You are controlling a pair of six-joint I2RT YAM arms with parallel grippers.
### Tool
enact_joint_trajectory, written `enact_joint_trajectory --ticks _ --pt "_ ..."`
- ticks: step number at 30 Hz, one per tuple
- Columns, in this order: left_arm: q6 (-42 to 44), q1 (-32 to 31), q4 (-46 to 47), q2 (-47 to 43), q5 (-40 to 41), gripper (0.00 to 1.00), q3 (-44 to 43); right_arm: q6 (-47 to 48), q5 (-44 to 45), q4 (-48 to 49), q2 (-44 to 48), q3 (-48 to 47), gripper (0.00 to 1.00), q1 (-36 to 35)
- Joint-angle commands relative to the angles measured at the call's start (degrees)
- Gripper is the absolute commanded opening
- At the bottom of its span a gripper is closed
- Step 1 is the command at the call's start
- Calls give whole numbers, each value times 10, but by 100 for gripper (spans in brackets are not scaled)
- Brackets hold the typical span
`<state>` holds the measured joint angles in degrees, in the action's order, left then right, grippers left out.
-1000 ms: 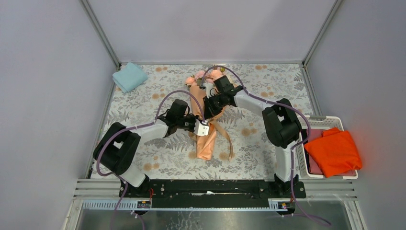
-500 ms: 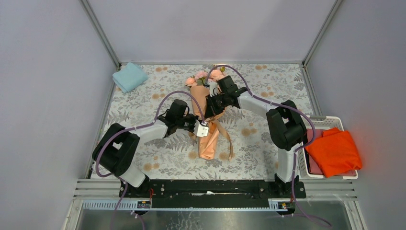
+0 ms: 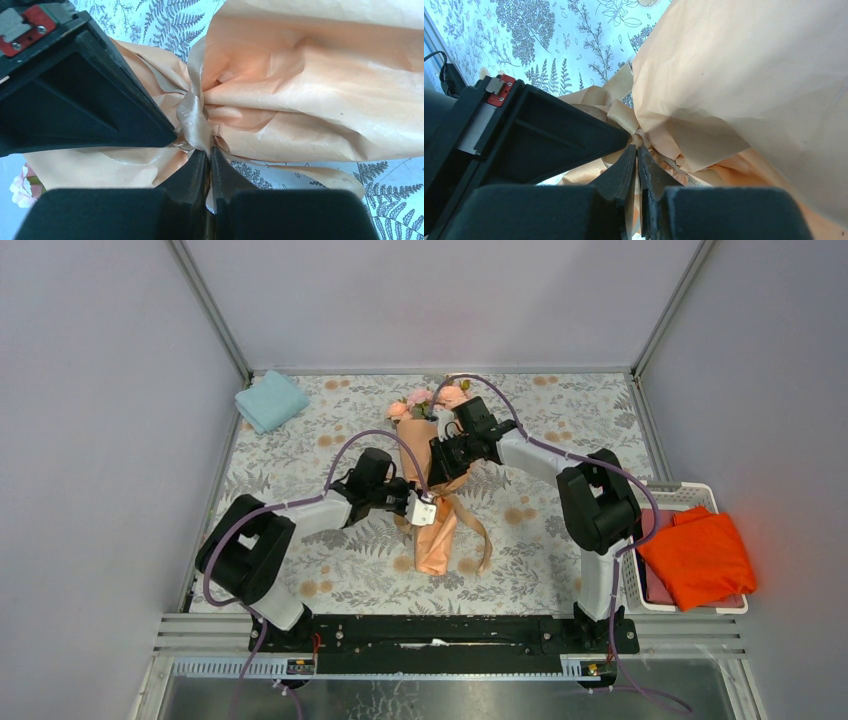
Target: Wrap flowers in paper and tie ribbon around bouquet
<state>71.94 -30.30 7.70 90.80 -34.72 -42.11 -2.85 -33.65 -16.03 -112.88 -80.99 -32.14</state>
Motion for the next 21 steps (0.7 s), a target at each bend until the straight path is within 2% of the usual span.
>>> enact_joint_trajectory --ticks 1,4,9,10,16,21 --pt "8 -5 51 14 -21 16 5 20 -5 -21 9 -33 9 -4" --pt "12 -8 54 15 -32 26 6 26 -7 -37 9 -42 3 -4" --pt "14 -15 53 12 -54 31 9 26 -15 -43 10 -44 0 -3" --pt "14 -16 52 14 -55 29 10 26 -15 -39 12 -44 0 -3" --pt "16 -18 52 18 -47 0 12 21 8 -15 30 -31 0 -4" --pt "32 -18 36 17 -41 0 14 12 21 6 54 -13 0 -3"
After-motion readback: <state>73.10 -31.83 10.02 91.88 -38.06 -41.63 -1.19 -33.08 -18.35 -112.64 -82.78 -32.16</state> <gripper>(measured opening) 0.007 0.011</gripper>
